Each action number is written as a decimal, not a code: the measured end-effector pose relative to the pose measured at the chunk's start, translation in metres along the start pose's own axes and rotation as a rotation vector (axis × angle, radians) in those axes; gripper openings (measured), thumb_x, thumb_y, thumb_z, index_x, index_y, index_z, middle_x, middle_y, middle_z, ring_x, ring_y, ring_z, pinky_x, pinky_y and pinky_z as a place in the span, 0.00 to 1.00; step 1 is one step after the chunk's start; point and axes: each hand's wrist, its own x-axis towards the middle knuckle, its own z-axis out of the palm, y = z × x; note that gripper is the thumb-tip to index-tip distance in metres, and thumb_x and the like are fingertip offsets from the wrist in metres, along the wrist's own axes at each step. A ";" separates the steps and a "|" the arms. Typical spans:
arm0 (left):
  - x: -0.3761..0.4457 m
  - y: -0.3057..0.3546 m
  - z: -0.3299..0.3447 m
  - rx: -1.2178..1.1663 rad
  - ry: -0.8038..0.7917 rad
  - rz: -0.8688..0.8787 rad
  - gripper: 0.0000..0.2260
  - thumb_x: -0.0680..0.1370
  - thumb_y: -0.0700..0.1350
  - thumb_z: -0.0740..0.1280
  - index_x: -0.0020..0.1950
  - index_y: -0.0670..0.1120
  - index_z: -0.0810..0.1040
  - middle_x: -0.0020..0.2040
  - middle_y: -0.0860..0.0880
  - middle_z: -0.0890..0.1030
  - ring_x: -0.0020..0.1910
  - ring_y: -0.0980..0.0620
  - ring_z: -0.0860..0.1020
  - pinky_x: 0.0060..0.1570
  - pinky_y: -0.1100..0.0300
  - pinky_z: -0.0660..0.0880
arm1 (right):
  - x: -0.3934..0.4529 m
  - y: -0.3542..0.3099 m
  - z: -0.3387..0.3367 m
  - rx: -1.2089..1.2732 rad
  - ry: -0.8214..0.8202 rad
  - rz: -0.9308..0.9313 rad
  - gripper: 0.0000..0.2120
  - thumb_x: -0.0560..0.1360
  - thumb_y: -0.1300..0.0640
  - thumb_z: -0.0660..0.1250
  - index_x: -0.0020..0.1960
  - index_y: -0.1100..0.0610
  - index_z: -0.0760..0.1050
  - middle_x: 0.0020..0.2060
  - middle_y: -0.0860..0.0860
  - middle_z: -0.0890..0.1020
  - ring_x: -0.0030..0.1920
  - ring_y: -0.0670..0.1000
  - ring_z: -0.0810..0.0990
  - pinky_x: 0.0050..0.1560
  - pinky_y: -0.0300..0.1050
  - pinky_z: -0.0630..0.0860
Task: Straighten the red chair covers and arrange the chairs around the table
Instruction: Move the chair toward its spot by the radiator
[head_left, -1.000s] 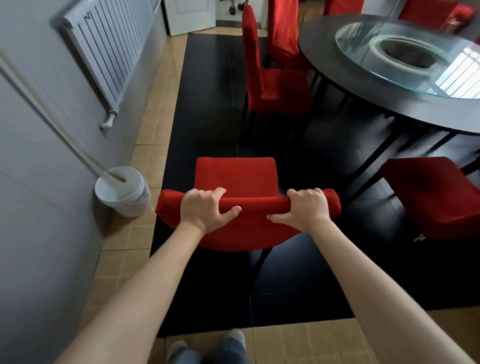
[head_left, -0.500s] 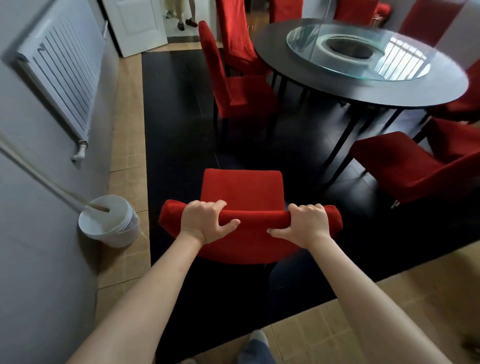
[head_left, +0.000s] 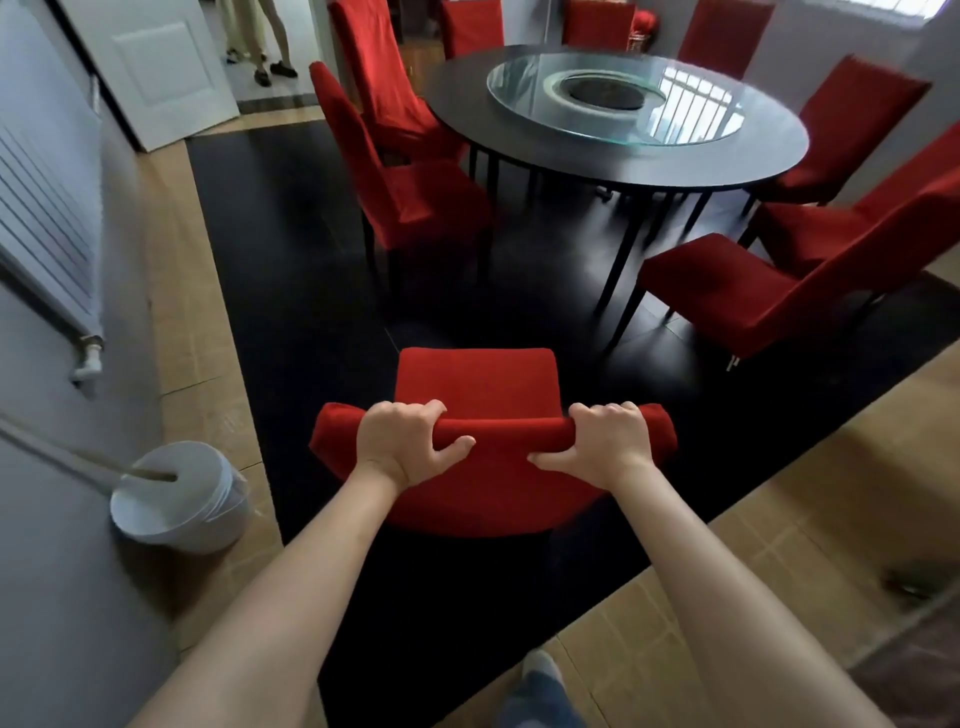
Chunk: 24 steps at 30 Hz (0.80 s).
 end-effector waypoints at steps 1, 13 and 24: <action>0.002 -0.001 0.001 0.002 0.007 0.006 0.32 0.71 0.69 0.52 0.44 0.44 0.83 0.24 0.49 0.77 0.22 0.49 0.75 0.29 0.59 0.73 | 0.002 0.000 0.000 0.000 -0.001 0.007 0.39 0.54 0.17 0.46 0.38 0.51 0.69 0.33 0.45 0.78 0.36 0.49 0.78 0.43 0.45 0.62; 0.045 -0.024 0.015 0.016 0.019 0.048 0.30 0.71 0.67 0.53 0.40 0.44 0.83 0.22 0.50 0.75 0.20 0.50 0.73 0.26 0.61 0.70 | 0.040 -0.001 0.001 -0.009 -0.031 0.063 0.39 0.52 0.16 0.45 0.37 0.50 0.68 0.29 0.43 0.72 0.32 0.48 0.70 0.42 0.45 0.62; 0.122 -0.049 0.046 0.021 -0.003 0.072 0.30 0.71 0.68 0.53 0.41 0.45 0.82 0.24 0.50 0.76 0.23 0.49 0.75 0.28 0.60 0.70 | 0.109 0.017 0.010 0.019 -0.027 0.109 0.39 0.52 0.15 0.44 0.35 0.50 0.66 0.30 0.44 0.73 0.32 0.49 0.72 0.42 0.46 0.65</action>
